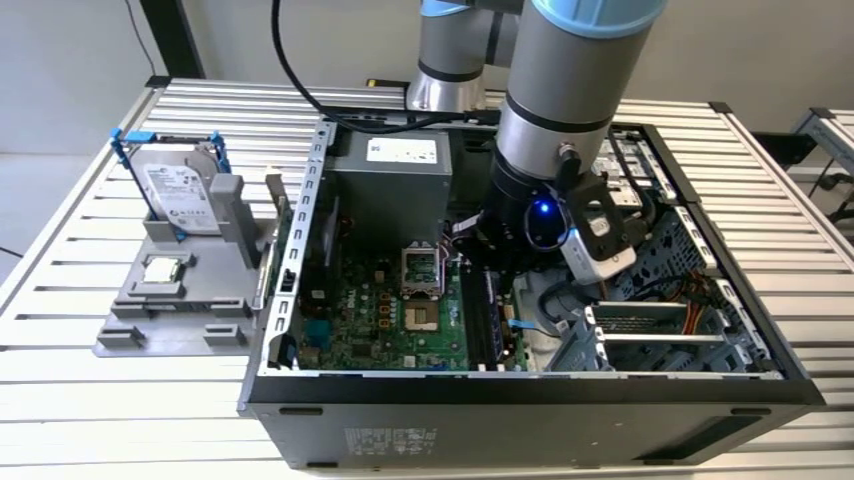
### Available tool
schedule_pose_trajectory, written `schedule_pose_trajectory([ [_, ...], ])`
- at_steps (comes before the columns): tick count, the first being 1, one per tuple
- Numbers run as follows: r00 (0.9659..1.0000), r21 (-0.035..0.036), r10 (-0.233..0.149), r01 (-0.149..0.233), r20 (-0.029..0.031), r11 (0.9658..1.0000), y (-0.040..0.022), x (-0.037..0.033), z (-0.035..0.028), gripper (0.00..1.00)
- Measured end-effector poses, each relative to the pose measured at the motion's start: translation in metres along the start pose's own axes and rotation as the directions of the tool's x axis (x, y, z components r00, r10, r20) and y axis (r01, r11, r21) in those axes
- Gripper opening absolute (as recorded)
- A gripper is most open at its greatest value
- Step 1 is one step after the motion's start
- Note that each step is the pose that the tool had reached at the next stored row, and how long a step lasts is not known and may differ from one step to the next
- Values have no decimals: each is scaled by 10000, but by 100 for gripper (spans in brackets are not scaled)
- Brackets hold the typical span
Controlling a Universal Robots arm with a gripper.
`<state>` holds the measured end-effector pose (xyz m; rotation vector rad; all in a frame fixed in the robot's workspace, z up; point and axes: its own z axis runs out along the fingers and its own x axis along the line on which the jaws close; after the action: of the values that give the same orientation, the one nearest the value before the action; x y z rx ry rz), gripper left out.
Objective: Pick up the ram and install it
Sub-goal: 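Press down the ram until it locks into place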
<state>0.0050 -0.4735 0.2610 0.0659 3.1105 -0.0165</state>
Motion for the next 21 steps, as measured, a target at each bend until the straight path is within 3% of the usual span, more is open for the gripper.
schedule_pose_trajectory([
  [3,9987,-18,-501,501,5,9987,1,0,1,0],
  [7,9932,-82,-1168,1168,16,9931,0,0,0,0],
  [9,9898,-165,-1424,1424,26,9897,0,0,1,0],
  [12,9846,-367,-1745,1746,54,9840,0,0,0,0],
  [13,9826,-405,-1855,1856,60,9818,0,0,0,0],
  [16,9734,-458,-2288,2289,75,9724,1,0,1,0],
  [21,9498,-489,-3127,3128,92,9486,0,0,1,0],
])
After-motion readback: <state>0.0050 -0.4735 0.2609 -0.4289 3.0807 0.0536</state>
